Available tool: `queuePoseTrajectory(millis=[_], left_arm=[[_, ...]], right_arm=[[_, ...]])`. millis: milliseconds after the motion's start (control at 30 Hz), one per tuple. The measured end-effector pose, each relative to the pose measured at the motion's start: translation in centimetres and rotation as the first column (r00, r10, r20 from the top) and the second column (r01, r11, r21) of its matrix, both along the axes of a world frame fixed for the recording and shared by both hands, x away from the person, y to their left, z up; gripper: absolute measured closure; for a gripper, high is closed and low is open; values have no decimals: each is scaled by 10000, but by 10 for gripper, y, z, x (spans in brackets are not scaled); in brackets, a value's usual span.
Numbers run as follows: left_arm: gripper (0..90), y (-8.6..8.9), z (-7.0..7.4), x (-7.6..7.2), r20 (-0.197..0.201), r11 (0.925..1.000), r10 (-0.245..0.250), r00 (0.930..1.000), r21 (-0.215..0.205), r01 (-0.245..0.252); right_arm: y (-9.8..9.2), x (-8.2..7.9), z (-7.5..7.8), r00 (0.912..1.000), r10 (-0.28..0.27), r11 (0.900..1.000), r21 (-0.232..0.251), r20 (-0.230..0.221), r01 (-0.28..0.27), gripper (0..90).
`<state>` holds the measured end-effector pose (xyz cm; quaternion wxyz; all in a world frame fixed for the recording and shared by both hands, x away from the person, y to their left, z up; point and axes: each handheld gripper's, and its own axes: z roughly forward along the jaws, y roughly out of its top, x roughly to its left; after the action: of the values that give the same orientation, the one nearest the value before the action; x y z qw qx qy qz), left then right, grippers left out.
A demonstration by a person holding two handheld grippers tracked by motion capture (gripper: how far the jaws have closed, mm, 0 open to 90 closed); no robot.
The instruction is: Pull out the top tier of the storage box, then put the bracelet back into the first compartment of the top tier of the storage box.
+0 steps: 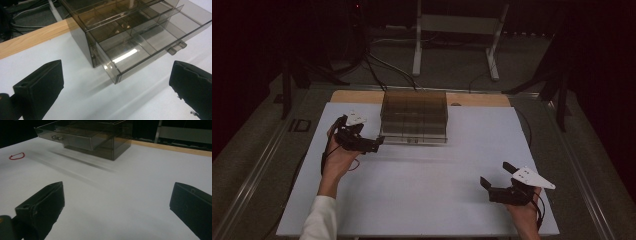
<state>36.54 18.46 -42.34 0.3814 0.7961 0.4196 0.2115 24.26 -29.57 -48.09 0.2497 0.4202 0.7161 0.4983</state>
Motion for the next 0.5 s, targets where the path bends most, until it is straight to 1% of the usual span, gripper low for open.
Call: queuePoseTrajectory(millis=[167,500], left_arm=[[10,5,-3,-2,-26,10000,58,10000,-43,-58],[10,12,-11,-3,-268,9997,228,9994,137,-224]], right_arm=[[0,0,0,10000,-15,10000,-6,-3,15,0],[0,0,0,10000,-8,10000,37,13,8,0]])
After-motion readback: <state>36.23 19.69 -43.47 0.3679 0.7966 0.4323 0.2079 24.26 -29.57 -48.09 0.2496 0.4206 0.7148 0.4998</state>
